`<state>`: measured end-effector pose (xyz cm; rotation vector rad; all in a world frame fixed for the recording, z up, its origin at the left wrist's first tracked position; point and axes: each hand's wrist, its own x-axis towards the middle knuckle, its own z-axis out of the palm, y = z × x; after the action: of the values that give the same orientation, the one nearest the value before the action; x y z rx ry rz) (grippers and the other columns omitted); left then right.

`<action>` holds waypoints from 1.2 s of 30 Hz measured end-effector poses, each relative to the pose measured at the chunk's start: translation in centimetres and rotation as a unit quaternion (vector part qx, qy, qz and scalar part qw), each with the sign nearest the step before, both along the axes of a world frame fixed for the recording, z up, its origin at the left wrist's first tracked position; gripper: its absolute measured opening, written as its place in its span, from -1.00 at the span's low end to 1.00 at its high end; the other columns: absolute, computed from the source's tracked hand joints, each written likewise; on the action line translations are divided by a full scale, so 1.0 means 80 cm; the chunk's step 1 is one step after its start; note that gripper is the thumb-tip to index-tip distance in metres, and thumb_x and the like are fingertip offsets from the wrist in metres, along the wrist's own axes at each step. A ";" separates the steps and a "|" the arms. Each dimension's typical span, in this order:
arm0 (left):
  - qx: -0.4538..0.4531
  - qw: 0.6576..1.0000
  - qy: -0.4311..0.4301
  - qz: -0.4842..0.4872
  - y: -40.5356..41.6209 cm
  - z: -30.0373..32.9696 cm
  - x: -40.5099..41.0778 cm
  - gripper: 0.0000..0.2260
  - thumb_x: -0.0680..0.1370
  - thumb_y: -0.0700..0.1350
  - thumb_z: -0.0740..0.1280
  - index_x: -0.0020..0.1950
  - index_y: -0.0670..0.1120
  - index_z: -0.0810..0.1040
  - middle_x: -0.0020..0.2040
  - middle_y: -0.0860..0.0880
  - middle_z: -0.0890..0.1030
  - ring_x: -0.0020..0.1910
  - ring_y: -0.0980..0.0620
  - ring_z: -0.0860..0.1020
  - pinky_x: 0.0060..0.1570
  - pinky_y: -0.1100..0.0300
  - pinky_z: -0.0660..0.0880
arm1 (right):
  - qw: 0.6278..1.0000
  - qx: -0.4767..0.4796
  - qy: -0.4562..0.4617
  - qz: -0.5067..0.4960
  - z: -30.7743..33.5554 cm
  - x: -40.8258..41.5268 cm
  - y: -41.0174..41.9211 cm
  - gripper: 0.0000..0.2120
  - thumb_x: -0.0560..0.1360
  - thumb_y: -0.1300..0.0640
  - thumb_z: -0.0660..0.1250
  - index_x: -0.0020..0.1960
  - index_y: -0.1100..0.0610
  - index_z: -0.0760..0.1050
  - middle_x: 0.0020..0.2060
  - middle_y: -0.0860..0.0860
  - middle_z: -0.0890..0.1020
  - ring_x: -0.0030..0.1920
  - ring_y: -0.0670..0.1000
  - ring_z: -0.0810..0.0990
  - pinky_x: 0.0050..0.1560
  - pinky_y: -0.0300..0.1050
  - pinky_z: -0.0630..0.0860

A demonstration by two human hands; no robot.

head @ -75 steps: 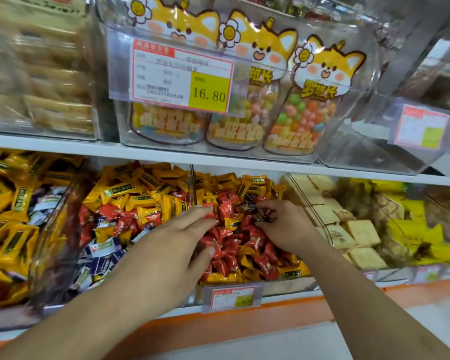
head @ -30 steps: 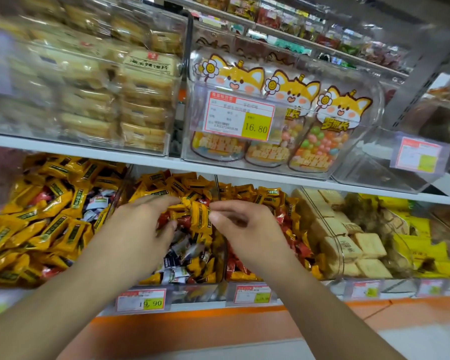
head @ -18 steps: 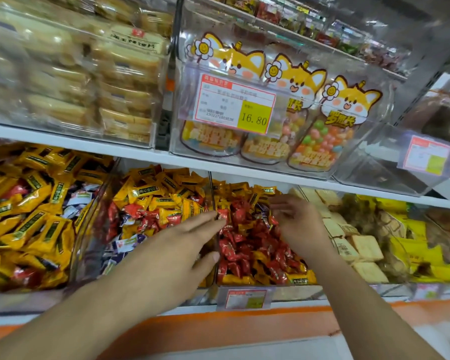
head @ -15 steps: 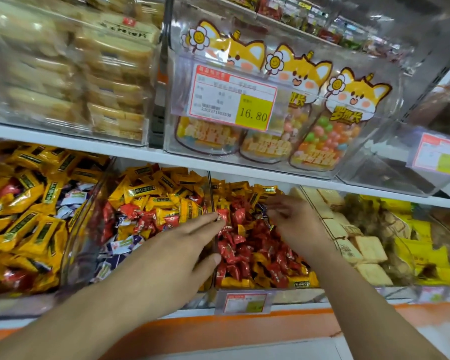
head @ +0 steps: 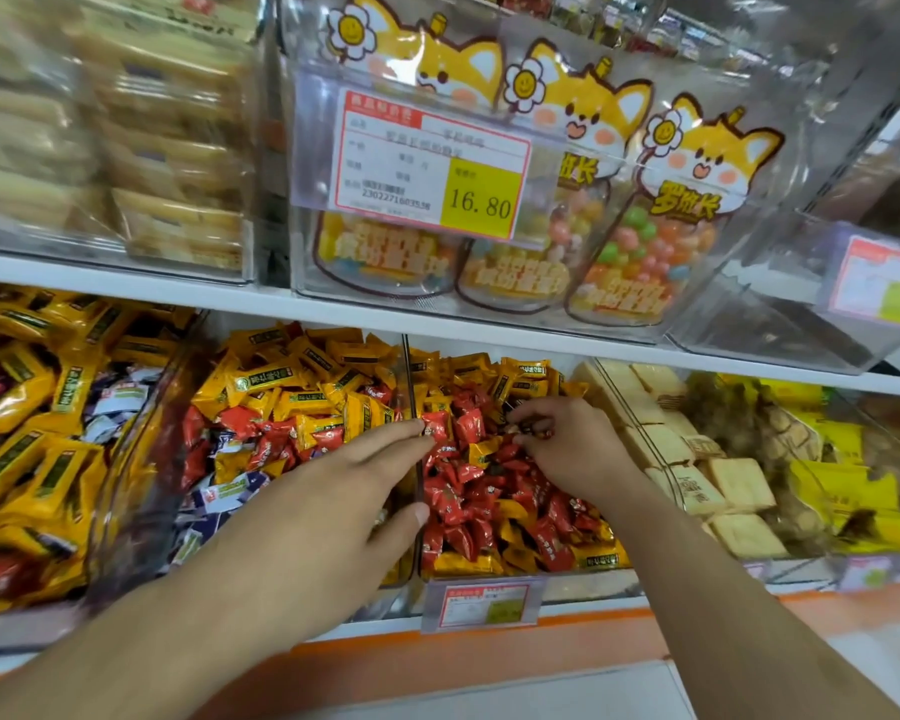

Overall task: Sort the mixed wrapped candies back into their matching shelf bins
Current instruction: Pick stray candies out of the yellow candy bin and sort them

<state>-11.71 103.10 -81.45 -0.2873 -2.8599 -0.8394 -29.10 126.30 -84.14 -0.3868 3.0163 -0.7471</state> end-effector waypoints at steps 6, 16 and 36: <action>0.006 1.000 -0.004 0.002 0.002 0.004 0.001 -0.47 0.68 0.16 0.14 0.62 0.31 0.03 0.40 0.51 -0.01 0.27 0.55 -0.04 0.00 0.77 -0.16 | 0.998 -0.064 0.012 -0.013 0.001 0.002 0.005 -0.84 0.52 0.18 0.51 -0.09 -0.09 0.69 -0.15 -0.18 0.68 -0.08 -0.21 0.62 -0.11 -0.35 0.49; 0.025 1.000 0.010 0.009 -0.003 -0.007 -0.004 -0.50 0.66 0.18 0.17 0.60 0.30 0.15 0.55 0.42 0.14 0.35 0.51 0.08 0.12 0.73 -0.06 | 0.967 -0.237 0.031 -0.091 0.022 0.013 0.001 -0.88 0.45 0.25 0.56 -0.15 0.06 0.67 -0.28 -0.02 0.71 -0.24 -0.09 0.68 -0.24 -0.16 0.53; 0.226 0.962 0.011 0.156 -0.031 0.024 0.008 -0.94 0.55 0.06 0.46 -0.04 0.20 0.61 -0.11 0.20 0.66 -0.03 0.29 0.60 0.00 0.23 0.53 | 0.915 -0.388 -0.091 0.058 0.084 0.137 -0.079 -0.94 0.53 0.29 0.49 -0.04 0.16 0.68 -0.19 0.11 0.74 -0.10 0.11 0.74 -0.03 -0.01 0.69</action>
<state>-11.04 100.65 -79.54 0.2013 -2.4961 -1.3574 -18.17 119.99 -77.45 -0.4534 2.3679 -1.8269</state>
